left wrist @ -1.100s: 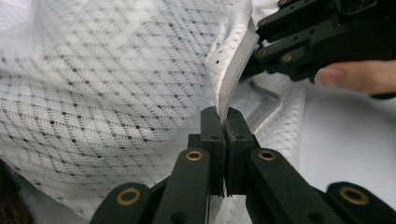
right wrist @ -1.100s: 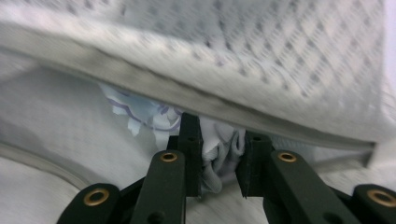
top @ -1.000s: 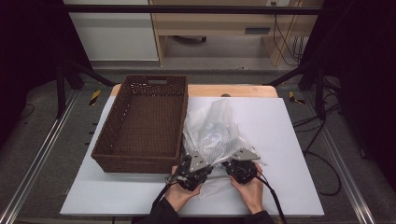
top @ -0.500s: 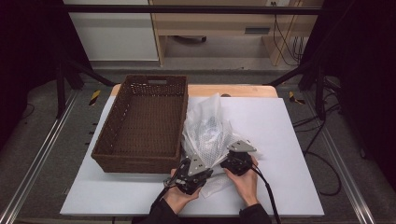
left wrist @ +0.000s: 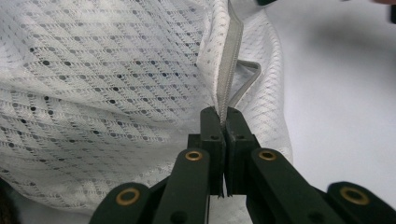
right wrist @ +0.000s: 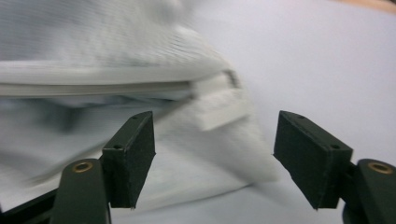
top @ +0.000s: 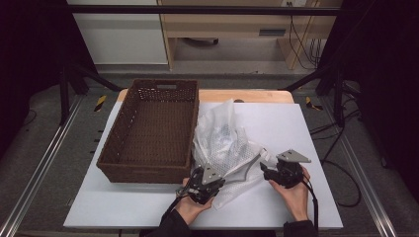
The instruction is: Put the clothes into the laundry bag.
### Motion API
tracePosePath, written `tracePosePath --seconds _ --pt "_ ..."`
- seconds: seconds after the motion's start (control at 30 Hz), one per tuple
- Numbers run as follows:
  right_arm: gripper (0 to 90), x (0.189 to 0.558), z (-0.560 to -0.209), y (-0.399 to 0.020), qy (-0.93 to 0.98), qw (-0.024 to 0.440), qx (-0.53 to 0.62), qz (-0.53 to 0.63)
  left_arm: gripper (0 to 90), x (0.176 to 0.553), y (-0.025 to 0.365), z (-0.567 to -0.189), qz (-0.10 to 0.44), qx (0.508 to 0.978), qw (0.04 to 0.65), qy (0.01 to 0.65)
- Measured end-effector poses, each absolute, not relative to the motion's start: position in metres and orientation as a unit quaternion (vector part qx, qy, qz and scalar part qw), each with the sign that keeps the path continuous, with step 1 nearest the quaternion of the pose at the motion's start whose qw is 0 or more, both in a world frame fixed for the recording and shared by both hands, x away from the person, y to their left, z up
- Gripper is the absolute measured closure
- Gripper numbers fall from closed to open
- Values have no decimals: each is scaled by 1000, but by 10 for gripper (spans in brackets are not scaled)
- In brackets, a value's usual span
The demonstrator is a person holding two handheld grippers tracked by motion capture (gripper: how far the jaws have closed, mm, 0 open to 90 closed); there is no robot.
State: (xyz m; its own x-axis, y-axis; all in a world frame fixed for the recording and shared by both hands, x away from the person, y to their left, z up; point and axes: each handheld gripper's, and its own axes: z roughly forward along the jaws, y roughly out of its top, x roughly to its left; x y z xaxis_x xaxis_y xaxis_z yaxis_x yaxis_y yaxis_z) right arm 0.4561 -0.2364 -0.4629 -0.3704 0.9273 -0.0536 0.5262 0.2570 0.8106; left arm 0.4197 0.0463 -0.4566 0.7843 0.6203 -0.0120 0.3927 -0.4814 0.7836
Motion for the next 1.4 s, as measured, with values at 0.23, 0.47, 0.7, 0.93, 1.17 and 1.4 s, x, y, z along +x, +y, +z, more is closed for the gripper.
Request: tracePosePath --seconds 0.23,0.47,0.7,0.93,1.17,1.4 --pt "617 482 -485 -240 745 235 524 340 878 422 47 -458 137 851 410 298" --pt "894 455 -471 -249 754 221 515 343 877 424 46 -454 141 849 414 296" --pt "892 407 -482 -255 773 179 494 356 876 427 45 -454 146 847 413 300" --pt "742 386 -474 -245 787 193 460 364 871 427 46 -453 151 844 417 301" --pt "693 393 -450 -209 793 202 391 423 879 427 48 -446 150 840 425 302" --pt "831 427 -464 -158 824 165 365 401 880 427 52 -440 149 834 435 304"
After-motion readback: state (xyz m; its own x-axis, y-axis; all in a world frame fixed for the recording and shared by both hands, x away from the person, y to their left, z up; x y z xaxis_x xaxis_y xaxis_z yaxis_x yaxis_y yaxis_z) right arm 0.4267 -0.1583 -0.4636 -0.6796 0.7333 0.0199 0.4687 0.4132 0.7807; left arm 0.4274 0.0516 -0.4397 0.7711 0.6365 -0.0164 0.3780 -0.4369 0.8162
